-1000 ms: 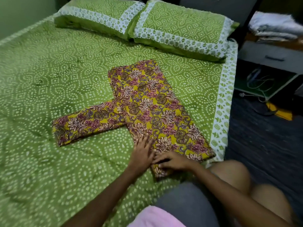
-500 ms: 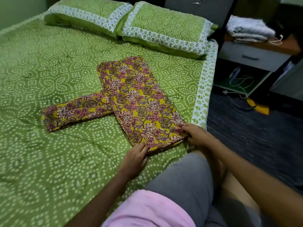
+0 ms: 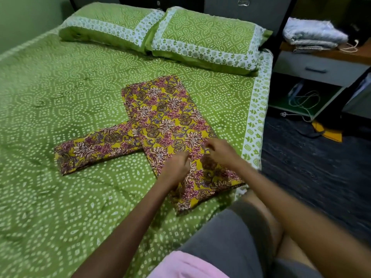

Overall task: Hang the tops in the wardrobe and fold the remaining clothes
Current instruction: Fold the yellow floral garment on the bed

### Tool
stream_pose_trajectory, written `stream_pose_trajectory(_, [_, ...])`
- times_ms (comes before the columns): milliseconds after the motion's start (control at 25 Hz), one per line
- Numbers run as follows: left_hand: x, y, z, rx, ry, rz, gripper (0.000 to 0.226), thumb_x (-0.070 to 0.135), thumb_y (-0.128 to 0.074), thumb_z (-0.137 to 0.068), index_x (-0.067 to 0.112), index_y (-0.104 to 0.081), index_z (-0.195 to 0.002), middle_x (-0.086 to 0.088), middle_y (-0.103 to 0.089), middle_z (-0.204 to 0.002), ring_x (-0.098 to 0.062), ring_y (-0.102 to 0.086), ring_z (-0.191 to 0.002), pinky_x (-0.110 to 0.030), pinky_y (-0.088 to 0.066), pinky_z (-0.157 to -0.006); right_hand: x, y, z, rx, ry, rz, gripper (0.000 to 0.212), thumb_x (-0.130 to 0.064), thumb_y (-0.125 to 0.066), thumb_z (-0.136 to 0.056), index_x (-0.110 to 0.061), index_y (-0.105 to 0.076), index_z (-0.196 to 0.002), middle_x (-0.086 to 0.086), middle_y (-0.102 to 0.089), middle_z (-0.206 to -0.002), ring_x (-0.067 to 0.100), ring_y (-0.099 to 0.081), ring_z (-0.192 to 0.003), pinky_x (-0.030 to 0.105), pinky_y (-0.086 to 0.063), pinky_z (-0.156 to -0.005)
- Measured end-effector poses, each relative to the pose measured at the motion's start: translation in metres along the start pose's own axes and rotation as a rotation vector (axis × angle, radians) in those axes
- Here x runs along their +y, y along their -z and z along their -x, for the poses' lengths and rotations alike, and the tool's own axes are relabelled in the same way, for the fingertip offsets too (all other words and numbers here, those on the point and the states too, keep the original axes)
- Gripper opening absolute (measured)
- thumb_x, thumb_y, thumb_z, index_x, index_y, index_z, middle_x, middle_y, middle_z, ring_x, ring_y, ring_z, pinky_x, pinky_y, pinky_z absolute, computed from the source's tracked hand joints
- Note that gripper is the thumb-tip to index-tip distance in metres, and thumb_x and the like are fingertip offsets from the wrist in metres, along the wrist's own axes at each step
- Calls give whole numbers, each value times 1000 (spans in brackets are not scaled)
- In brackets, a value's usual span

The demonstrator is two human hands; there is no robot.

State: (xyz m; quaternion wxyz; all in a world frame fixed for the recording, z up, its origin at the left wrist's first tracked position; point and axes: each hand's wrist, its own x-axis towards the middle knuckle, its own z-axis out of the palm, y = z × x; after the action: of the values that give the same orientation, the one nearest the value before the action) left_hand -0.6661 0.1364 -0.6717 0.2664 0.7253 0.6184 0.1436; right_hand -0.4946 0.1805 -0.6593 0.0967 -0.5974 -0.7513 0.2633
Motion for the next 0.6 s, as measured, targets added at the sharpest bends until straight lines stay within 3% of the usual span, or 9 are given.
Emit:
stream_pose_trajectory(40, [-3, -7, -18, 137, 24, 21, 33, 17, -35, -99, 3, -51, -124, -13, -56, -118, -21, -55, -104, -34, -46, -91, -11, -17, -6, 73, 1, -89, 38, -2, -43, -91, -2, -52, -127, 15, -52, -130, 28, -48, -121, 41, -39, -105])
stream_pose_trajectory(80, [-7, -19, -29, 170, 54, -1, 44, 21, -28, -100, 3, -36, -140, -15, -40, -142, -24, -39, -130, -39, -33, -109, -19, -39, -7, 54, 7, -98, 47, -7, -39, -95, -4, -36, -142, 12, -35, -147, 26, -31, -137, 41, -24, -115])
stream_pose_trajectory(120, [-13, -32, -33, 120, 93, -81, 53, 29, -16, -100, 7, -20, -148, -11, -19, -155, -22, -17, -143, -41, -15, -118, -23, -61, -5, -5, 0, -39, 52, -16, -34, -99, -8, -20, -149, 6, -17, -156, 21, -13, -145, 38, -9, -119])
stream_pose_trajectory(200, [-30, -56, -28, 23, 124, -245, 69, 44, 10, -88, 16, -1, -150, -4, 5, -159, -15, 13, -144, -39, 7, -118, -14, -90, -2, -19, -9, 150, 53, -32, -21, -103, -16, -3, -151, -2, 0, -159, 13, 7, -145, 30, 12, -115])
stream_pose_trajectory(360, [-70, -52, -22, 11, 132, -385, 79, 69, 15, -77, 34, 11, -148, 8, 19, -154, -14, 22, -140, -50, 22, -108, 14, -89, -17, 94, -90, 287, 63, -55, -9, -95, -25, 7, -148, -7, 6, -157, 9, 14, -143, 30, 16, -112])
stream_pose_trajectory(480, [-108, -27, -27, 29, 202, -426, 86, 78, 17, -69, 36, 15, -144, 10, 24, -151, -13, 23, -140, -54, 17, -108, 15, -90, -23, 143, -178, 333, 73, -64, -3, -87, -22, 14, -145, -3, 13, -155, 11, 16, -142, 31, 20, -112])
stream_pose_trajectory(600, [-138, -4, -11, 55, 223, -429, 92, 80, 18, -68, 33, 9, -147, 10, 19, -152, -15, 17, -143, -47, 11, -113, 13, -92, -16, 188, -237, 360, 88, -70, 7, -78, -17, 9, -148, 0, 13, -154, 14, 15, -143, 28, 31, -104])
